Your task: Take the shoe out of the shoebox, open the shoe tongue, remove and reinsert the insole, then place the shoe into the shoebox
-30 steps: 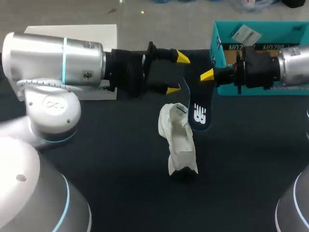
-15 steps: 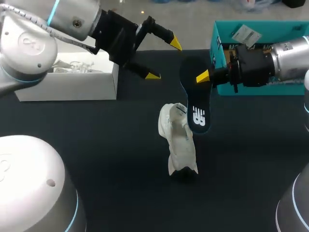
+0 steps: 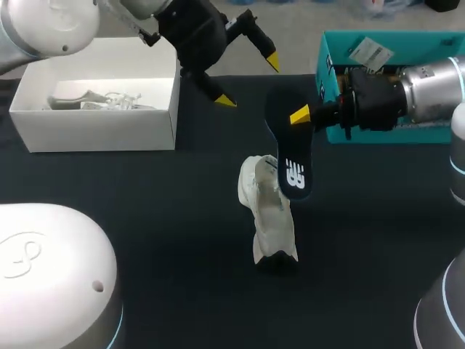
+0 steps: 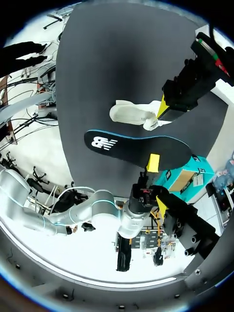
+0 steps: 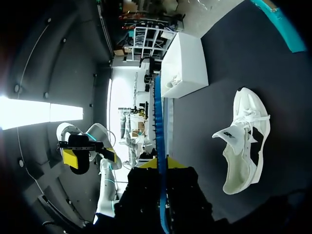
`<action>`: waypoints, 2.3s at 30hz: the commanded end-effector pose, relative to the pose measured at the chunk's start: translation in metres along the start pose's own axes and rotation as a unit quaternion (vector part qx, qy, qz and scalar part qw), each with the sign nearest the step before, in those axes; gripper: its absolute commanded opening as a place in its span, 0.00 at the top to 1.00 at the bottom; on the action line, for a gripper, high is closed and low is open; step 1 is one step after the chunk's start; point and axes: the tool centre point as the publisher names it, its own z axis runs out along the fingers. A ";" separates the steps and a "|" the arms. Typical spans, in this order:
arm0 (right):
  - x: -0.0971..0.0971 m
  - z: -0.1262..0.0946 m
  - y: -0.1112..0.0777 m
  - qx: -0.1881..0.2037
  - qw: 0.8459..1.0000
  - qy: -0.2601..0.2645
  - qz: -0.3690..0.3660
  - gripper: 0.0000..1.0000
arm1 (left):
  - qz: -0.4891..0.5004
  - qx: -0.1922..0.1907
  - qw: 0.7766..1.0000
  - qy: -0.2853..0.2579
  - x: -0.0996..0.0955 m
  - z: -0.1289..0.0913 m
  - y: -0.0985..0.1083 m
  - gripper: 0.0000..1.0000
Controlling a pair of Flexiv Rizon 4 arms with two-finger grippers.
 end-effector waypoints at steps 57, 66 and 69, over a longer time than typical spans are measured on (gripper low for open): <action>-0.002 0.008 0.016 -0.061 0.998 0.008 0.001 1.00 | 0.116 0.005 0.961 0.250 -0.037 0.006 0.008 0.00; -0.003 0.009 0.014 -0.057 0.998 0.007 0.002 1.00 | 0.114 0.017 0.978 0.174 -0.040 0.000 0.004 0.00; -0.003 0.008 0.012 -0.056 0.998 0.006 0.002 1.00 | 0.118 0.016 0.989 0.084 -0.040 -0.008 0.002 0.00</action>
